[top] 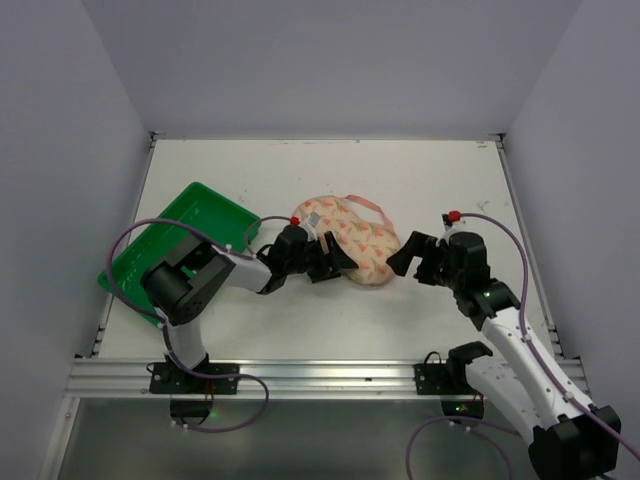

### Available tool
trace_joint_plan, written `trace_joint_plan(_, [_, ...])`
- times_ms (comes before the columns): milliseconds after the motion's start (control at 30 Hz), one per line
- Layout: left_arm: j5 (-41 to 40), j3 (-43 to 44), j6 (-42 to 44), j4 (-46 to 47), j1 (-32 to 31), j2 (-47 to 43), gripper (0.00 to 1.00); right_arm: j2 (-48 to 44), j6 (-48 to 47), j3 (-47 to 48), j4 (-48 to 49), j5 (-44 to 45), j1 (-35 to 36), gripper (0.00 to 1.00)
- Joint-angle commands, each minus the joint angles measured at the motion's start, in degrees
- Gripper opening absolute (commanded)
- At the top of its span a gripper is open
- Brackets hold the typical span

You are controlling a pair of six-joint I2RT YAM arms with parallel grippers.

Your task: Unzip the laundry bag and remove the bra

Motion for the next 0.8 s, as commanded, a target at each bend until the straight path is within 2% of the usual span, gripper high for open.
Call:
trace_joint_plan(0, [-2.1,0.1,-2.0,7.2,-1.3,2.2,0.75,-2.2,-0.3,-1.5,4.5,-2.2,0.1,0.99])
trace_joint_plan(67, [-2.3,0.4,-2.3,8.4,-1.5,3.2,0.70,-2.1,-0.1,-3.0,5.9,-4.7,0.2,0.99])
trace_joint_plan(167, [-2.1,1.2,-2.5,8.8,-1.5,3.4,0.58,-1.0,1.5,-5.6,9.6,-7.6,1.5,0.96])
trace_joint_plan(200, [-1.4,1.6,-2.7,8.6,-1.5,3.2,0.46,-0.7,2.1,-6.3,10.7,-8.2,2.2,0.96])
trace_joint_plan(267, [-0.9,2.0,-3.1,8.4,-1.5,2.7,0.33,0.3,3.3,-7.4,13.4,-7.7,4.9,0.94])
trace_joint_plan(300, [-0.9,2.1,-3.2,8.1,-1.5,1.8,0.20,1.6,3.7,-7.5,14.2,-7.2,6.1,0.94])
trace_joint_plan(400, [-1.1,2.9,-3.5,5.8,-1.4,-0.2,0.00,6.0,4.0,-6.7,16.0,-5.8,10.9,0.92])
trace_joint_plan(533, [-1.0,6.5,-3.6,-0.7,-1.3,-2.4,0.00,9.8,4.0,-5.6,17.5,-1.3,14.5,0.89])
trace_joint_plan(767, [-0.9,14.1,-3.7,-14.9,-0.4,-4.6,0.00,15.4,2.7,-3.9,20.4,-1.5,15.1,0.78])
